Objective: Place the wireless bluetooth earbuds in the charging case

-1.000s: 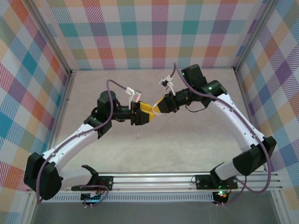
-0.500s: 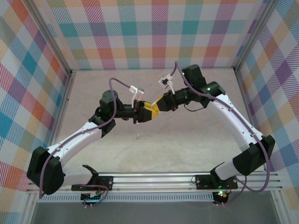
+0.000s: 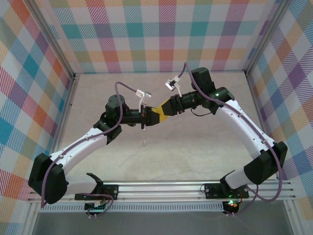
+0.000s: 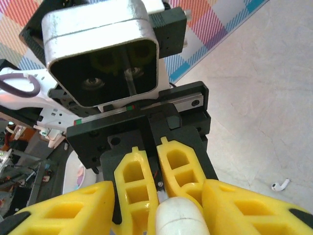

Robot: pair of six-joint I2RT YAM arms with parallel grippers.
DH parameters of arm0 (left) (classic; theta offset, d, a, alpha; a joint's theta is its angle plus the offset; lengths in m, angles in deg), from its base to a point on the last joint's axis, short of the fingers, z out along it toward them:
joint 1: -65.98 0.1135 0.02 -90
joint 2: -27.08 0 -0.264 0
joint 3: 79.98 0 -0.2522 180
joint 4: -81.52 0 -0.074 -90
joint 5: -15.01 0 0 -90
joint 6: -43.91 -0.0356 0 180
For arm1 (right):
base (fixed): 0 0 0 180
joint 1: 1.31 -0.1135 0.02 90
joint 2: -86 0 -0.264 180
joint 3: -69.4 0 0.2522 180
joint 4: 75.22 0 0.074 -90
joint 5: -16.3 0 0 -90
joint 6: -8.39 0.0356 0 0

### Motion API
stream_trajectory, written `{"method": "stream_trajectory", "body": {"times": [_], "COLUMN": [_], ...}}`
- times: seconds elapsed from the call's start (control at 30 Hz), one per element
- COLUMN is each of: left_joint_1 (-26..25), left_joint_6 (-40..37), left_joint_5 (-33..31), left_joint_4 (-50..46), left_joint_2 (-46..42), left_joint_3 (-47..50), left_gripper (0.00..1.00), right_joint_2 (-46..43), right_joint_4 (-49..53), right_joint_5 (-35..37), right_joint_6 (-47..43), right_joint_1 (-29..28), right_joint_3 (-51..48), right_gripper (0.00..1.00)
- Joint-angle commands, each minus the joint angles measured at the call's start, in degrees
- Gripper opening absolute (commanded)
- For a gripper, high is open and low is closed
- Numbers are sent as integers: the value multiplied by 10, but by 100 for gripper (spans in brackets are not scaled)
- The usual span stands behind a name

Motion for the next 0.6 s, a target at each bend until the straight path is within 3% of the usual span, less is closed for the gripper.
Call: {"method": "stream_trajectory", "body": {"times": [0.0, 0.33, 0.57], "left_joint_1": [4, 16, 16], "left_joint_6": [-6, 35, 47], "left_joint_5": [-45, -90, -89], "left_joint_4": [7, 53, 68], "left_joint_2": [-25, -76, -82], "left_joint_3": [5, 38, 42], "left_gripper": [0, 0, 0], "right_joint_2": [-24, -88, -80], "right_joint_4": [-51, -292, -326], "right_joint_5": [5, -12, -32], "right_joint_6": [85, 288, 305], "right_joint_1": [5, 25, 20], "right_joint_3": [-8, -137, -152], "right_gripper": [54, 52, 39]}}
